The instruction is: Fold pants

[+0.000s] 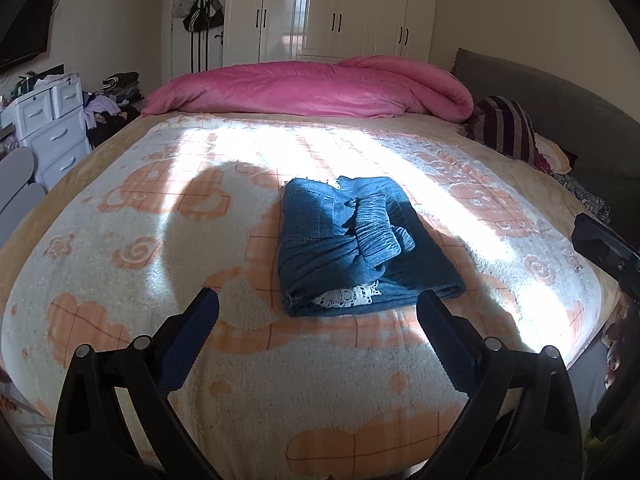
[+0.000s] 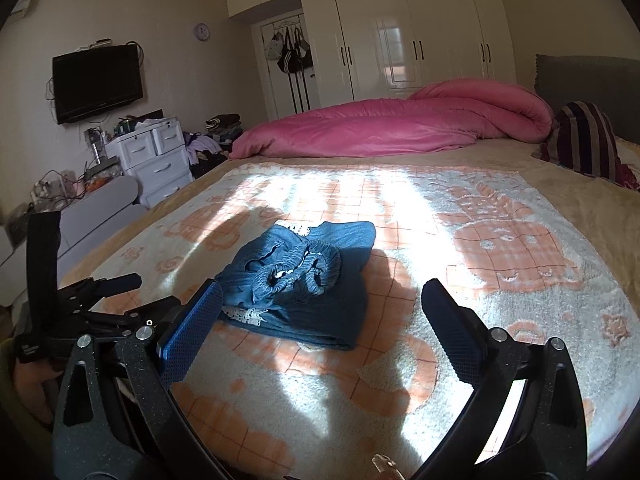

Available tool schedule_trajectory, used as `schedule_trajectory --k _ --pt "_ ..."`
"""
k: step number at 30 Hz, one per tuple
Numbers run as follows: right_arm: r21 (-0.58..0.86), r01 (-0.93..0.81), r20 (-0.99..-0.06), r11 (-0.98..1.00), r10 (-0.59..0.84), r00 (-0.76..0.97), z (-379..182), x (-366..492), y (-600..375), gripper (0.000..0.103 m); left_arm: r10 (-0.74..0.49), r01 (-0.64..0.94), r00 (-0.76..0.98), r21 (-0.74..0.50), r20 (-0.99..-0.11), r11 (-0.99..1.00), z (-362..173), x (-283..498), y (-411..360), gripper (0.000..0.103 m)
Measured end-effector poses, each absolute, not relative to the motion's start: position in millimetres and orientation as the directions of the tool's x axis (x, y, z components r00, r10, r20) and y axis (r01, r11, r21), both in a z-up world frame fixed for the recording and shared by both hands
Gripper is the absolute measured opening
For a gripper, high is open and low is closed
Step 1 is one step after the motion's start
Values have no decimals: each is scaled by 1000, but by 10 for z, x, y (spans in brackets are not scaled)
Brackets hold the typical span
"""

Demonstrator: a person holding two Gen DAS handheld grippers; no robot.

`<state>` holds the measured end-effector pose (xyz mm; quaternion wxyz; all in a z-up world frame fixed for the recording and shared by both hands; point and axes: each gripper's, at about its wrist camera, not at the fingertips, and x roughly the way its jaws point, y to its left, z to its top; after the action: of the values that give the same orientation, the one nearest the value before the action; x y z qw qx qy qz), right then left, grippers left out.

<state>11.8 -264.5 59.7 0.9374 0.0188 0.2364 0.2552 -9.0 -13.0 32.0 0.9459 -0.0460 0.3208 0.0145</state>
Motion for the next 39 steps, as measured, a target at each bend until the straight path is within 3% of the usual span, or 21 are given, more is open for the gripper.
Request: schedule_trajectory --k 18,39 --pt "169 -409 -579 897 426 695 14 191 -2688 94 6 -61 678 -48 -735 997 -176 -69 -168 99" --pt "155 -412 -599 898 417 684 -84 216 -2608 94 -51 -47 658 -109 -751 993 -233 -2 -149 99"
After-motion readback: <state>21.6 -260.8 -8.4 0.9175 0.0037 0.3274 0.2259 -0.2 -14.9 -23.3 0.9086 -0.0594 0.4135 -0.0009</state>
